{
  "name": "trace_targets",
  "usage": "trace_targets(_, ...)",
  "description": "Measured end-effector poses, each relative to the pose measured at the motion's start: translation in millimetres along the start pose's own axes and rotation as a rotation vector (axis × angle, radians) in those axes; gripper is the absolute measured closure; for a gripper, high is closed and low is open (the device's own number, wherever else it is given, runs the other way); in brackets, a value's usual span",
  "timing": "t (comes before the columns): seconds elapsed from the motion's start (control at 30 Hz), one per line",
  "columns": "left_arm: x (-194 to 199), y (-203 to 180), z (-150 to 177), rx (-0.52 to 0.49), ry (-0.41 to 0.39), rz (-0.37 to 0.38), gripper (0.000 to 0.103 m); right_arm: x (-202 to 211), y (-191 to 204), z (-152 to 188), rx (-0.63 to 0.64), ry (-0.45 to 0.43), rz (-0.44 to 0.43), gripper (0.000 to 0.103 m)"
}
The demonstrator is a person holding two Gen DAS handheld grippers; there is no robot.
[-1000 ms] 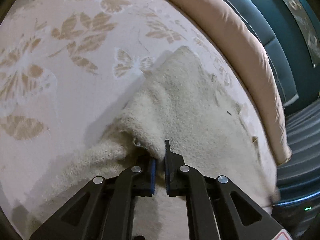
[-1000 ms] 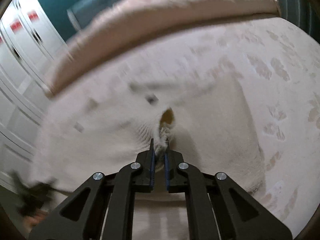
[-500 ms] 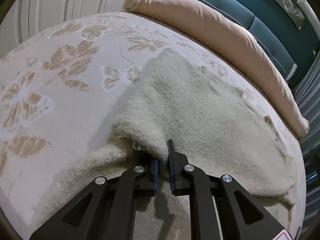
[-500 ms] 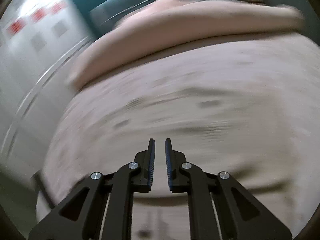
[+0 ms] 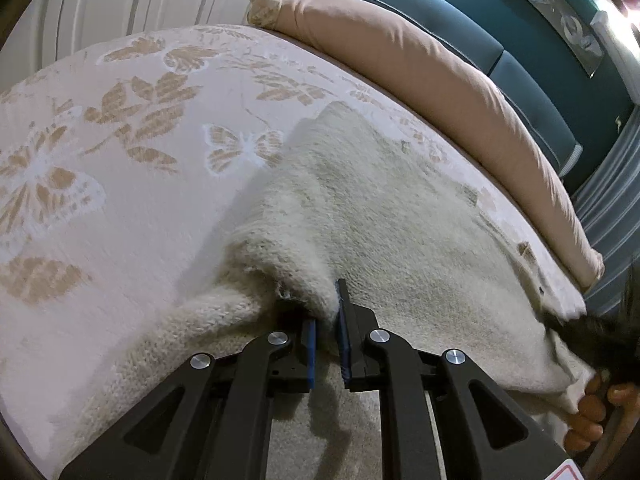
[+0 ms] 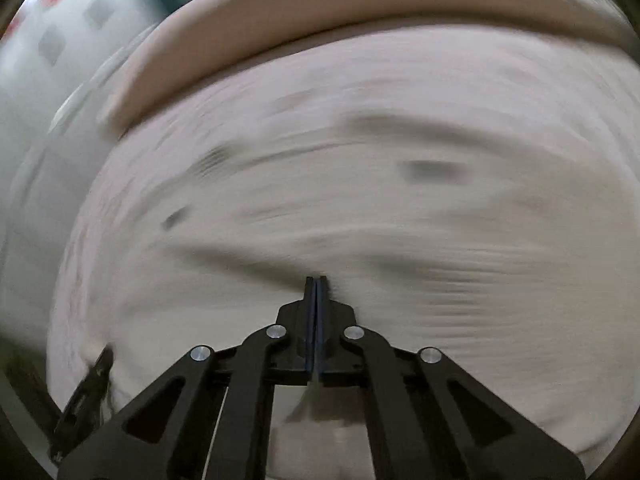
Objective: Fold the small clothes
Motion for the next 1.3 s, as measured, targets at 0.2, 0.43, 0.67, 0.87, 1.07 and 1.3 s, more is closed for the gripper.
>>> trace_targets(0.2, 2.1, -0.1, -3.2, 0.021, 0.007, 0.016, 0.090, 76.7, -80.5, 11.0, -0.105, -0.102, 0.085, 0.066)
trace_targets(0.43, 16.2, -6.8, -24.5, 0.177, 0.070, 0.006, 0.063, 45.1, -36.7, 33.2, -0.034, 0.000, 0.027, 0.073)
trace_targets(0.67, 21.7, -19.6, -58.4, 0.060, 0.048, -0.014, 0.098, 137.6, -16.9, -12.2, -0.086, -0.320, -0.155, 0.097)
trace_targets(0.87, -3.7, -11.7, -26.0, 0.020, 0.146, -0.090, 0.097, 45.8, -63.0, 34.4, -0.043, -0.041, 0.091, 0.097)
trace_targets(1.07, -4.6, -12.1, -21.3, -0.016, 0.137, -0.116, 0.092, 38.7, -67.1, 36.1, -0.079, -0.012, 0.083, 0.095)
trace_targets(1.3, 50.5, -5.1, -20.7, -0.021, 0.150, -0.084, 0.046, 128.4, -70.5, 61.6, -0.115, -0.110, 0.051, 0.062)
Point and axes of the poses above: each gripper's, at about its wrist camera, not at the fingertips, and x roughly against the way its jaws point, y to its left, z to its underside, the point moved 4 cm from there along -x, roughly the way its jaws point, and after that the axes turned 7 degrees about -y, right-handed, at the moved point
